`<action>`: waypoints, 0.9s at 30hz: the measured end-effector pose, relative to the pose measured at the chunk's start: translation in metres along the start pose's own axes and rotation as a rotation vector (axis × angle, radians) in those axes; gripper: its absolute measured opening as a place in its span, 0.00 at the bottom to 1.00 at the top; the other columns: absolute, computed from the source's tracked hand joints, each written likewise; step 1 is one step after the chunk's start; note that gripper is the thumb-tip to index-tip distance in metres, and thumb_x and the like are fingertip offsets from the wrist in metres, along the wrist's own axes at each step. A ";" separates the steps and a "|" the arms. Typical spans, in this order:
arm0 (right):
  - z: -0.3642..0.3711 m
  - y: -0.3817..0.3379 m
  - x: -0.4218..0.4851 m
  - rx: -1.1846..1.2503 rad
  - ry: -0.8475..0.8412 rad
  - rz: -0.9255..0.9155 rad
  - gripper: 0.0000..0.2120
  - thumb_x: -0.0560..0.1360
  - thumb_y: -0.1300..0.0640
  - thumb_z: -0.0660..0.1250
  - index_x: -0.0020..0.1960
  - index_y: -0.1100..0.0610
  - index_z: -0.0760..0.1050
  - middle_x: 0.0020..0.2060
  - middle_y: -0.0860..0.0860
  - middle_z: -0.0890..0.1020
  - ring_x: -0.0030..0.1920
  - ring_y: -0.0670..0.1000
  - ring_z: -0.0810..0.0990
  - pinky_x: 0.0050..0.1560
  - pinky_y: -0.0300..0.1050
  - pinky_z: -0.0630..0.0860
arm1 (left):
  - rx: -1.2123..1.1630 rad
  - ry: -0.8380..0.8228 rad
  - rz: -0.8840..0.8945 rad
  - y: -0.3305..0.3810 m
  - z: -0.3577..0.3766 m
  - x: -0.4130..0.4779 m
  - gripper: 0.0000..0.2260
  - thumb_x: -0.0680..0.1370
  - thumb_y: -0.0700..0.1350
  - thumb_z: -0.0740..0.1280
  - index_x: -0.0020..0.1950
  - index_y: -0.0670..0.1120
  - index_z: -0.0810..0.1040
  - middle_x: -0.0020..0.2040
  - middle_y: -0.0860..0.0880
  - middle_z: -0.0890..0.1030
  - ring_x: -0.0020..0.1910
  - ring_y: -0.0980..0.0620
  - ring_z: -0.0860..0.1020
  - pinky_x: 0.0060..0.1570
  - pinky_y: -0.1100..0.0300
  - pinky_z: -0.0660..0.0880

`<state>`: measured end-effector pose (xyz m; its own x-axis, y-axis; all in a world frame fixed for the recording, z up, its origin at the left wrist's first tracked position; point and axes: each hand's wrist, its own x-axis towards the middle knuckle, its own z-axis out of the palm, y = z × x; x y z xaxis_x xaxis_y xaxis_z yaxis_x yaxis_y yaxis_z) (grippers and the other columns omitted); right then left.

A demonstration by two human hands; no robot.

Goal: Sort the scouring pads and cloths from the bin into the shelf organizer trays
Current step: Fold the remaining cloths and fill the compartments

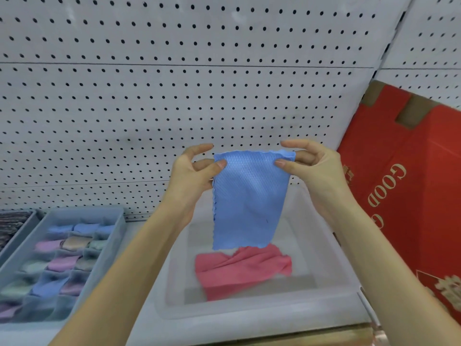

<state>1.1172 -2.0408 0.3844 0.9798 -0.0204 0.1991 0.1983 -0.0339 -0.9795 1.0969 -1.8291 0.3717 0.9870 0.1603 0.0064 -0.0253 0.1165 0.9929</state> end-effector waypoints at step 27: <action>0.031 0.014 -0.021 -0.183 -0.014 0.193 0.07 0.72 0.66 0.71 0.38 0.61 0.74 0.26 0.52 0.80 0.25 0.47 0.77 0.29 0.37 0.73 | 0.244 0.076 0.102 -0.035 0.016 -0.001 0.10 0.73 0.38 0.72 0.37 0.54 0.81 0.35 0.59 0.83 0.36 0.59 0.80 0.44 0.61 0.77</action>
<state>1.1005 -2.0095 0.3658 0.9995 -0.0303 0.0070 0.0005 -0.2110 -0.9775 1.0991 -1.8494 0.3387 0.9665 0.2331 0.1078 -0.0759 -0.1416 0.9870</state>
